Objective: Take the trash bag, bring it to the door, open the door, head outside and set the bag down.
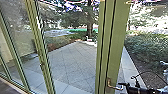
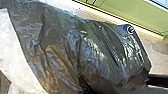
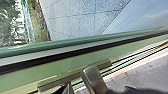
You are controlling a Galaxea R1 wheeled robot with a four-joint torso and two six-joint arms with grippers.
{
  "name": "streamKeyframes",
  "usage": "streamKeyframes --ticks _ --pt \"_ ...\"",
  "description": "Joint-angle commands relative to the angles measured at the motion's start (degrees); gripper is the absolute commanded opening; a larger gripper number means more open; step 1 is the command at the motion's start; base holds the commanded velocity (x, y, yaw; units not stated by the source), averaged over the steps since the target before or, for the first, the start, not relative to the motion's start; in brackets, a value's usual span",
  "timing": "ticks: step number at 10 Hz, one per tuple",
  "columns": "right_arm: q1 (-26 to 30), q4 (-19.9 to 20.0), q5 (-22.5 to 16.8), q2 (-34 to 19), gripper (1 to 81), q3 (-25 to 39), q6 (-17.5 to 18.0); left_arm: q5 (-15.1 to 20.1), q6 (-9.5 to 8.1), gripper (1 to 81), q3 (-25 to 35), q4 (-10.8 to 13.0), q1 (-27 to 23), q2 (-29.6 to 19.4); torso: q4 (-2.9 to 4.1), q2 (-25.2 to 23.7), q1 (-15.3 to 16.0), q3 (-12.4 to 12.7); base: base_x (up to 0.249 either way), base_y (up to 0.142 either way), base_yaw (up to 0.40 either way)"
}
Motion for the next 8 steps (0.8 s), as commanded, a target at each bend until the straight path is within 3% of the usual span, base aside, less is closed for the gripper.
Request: streamKeyframes --ticks 1,8 --pt "7.87 1.43 -5.54 1.30 81.1 -2.04 0.11 2.57 -0.22 1.0 0.18 -0.46 -3.44 -0.23 0.00 0.00 0.00 0.00 0.000 0.000 0.000" --pt "-0.73 1.43 -3.70 11.51 81.1 -11.89 0.11 2.65 -0.22 1.0 0.00 -0.46 -3.44 -0.23 0.00 0.00 -0.02 0.00 0.000 0.000 0.000"
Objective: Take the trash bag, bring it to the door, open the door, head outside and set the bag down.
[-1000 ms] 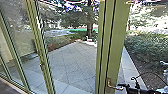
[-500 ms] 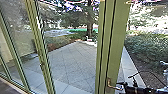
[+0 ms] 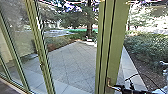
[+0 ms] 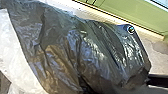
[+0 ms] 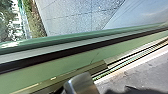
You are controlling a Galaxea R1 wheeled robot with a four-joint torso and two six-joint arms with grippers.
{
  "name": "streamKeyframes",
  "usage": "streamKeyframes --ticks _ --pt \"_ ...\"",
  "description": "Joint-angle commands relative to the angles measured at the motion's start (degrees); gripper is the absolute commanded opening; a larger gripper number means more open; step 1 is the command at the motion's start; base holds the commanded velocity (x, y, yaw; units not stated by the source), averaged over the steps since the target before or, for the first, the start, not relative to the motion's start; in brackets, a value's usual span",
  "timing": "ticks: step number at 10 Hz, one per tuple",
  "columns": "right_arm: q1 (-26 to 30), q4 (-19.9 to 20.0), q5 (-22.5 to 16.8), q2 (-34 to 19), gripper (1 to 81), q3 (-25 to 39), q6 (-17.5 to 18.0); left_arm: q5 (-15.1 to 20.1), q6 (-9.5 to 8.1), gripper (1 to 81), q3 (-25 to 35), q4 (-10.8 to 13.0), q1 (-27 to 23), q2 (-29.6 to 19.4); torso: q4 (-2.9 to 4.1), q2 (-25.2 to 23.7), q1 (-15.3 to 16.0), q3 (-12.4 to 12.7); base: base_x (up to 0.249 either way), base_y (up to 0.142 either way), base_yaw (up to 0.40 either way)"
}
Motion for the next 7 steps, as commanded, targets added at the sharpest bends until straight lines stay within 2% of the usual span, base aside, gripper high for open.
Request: streamKeyframes --ticks 1,4,6,7 --pt "0.74 0.66 -1.98 3.84 81.1 -3.24 0.40 2.65 -0.19 1.0 0.20 -0.46 -3.44 -0.30 0.00 0.00 0.00 0.00 0.000 0.000 0.000" --pt "-4.71 -0.30 -0.06 5.77 81.1 -4.65 0.14 2.65 -0.19 1.0 -0.68 -0.46 -3.44 -0.21 -0.02 -0.02 -0.02 0.04 0.000 0.000 0.000" --pt "-8.84 -3.52 6.14 6.56 81.1 -2.73 -0.82 3.09 -0.28 1.0 -1.03 -0.46 -3.18 -0.12 -0.02 -0.02 -0.02 0.04 0.000 0.000 0.000" --pt "-10.51 -4.96 7.69 6.83 81.1 -2.27 -1.45 3.09 -0.28 1.0 -1.12 -0.46 -3.09 -0.12 -0.02 -0.02 -0.02 0.04 0.000 0.000 0.000"
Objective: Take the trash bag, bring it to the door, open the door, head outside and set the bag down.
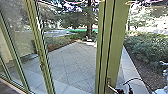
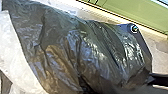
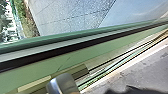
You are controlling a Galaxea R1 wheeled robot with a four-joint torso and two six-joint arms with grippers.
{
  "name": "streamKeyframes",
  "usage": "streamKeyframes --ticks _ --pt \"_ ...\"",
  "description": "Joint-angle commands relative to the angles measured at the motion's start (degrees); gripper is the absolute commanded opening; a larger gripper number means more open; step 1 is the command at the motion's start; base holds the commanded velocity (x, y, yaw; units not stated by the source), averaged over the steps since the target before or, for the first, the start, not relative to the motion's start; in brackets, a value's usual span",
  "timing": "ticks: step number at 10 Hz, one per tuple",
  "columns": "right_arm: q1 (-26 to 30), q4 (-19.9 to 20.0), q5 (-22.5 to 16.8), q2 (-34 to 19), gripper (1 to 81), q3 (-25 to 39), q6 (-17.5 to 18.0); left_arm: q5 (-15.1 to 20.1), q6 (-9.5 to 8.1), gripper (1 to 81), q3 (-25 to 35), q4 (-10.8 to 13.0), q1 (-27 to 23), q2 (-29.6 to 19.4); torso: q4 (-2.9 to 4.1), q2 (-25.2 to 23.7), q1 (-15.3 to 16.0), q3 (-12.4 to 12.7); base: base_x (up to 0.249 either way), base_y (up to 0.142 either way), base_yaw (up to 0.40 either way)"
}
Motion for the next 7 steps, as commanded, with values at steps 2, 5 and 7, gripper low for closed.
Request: streamKeyframes --ticks 2,5,7 --pt "-7.87 -6.15 7.11 4.00 81.1 1.88 -6.77 3.69 -0.19 1.0 -0.03 -0.46 -3.14 -0.05 0.00 0.00 0.02 0.00 0.000 0.000 0.000" --pt "-10.78 -6.32 6.93 6.38 81.1 -2.43 -10.11 4.48 -0.19 1.0 -0.03 -0.46 -3.05 -0.31 0.00 0.00 0.04 0.07 0.000 0.000 0.000" --pt "-12.62 -6.41 6.76 7.35 81.1 -4.46 -10.47 4.48 -0.19 1.0 -0.03 -0.37 -3.06 -0.31 0.00 0.00 0.04 0.09 0.000 0.000 0.000"
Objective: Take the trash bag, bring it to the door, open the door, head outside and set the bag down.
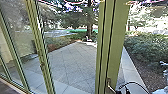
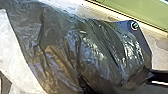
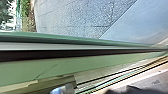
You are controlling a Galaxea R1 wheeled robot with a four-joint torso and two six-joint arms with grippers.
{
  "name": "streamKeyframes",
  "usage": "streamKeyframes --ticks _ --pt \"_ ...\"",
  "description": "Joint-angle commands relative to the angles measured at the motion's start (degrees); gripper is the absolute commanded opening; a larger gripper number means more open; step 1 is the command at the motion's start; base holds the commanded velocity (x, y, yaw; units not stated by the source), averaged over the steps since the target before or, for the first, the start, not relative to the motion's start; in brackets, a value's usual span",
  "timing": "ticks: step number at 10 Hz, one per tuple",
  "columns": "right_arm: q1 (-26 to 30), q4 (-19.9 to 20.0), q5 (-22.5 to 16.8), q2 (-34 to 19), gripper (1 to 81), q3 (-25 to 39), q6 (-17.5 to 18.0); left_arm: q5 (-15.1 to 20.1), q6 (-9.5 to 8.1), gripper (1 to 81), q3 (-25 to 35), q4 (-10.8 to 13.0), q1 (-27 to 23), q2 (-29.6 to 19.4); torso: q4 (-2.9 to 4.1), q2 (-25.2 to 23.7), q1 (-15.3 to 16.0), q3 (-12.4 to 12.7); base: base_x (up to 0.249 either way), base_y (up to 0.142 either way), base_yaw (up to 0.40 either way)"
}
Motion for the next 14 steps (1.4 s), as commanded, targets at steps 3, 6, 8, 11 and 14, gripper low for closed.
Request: streamKeyframes --ticks 3,6,8,11,14 --pt "-12.19 0.29 0.55 3.29 81.1 -0.58 -4.73 4.20 -0.13 1.0 0.05 -0.28 -3.31 -0.76 0.00 -0.02 0.00 0.02 0.000 0.000 0.000" --pt "-11.92 0.29 0.82 3.20 81.1 -0.41 -4.73 4.29 -0.22 1.0 0.06 -0.28 -3.31 -0.84 0.00 -0.05 0.00 0.07 0.000 0.000 0.000" --pt "-11.57 0.29 0.82 3.12 81.1 -0.41 -4.73 4.29 -0.13 1.0 0.14 -0.28 -3.05 -0.84 0.00 -0.05 0.00 0.07 0.000 0.000 0.000" --pt "-10.96 0.29 0.64 2.41 81.1 -0.41 -4.73 4.29 -0.13 1.0 0.06 -0.28 -3.05 -0.84 0.00 -0.05 -0.02 -2.28 0.000 0.000 0.000" --pt "-9.90 0.29 0.38 1.89 81.1 -0.06 -4.64 4.29 -0.13 1.0 0.05 -0.28 -3.05 -0.93 0.00 -0.09 -0.04 -6.61 0.000 0.000 0.000"
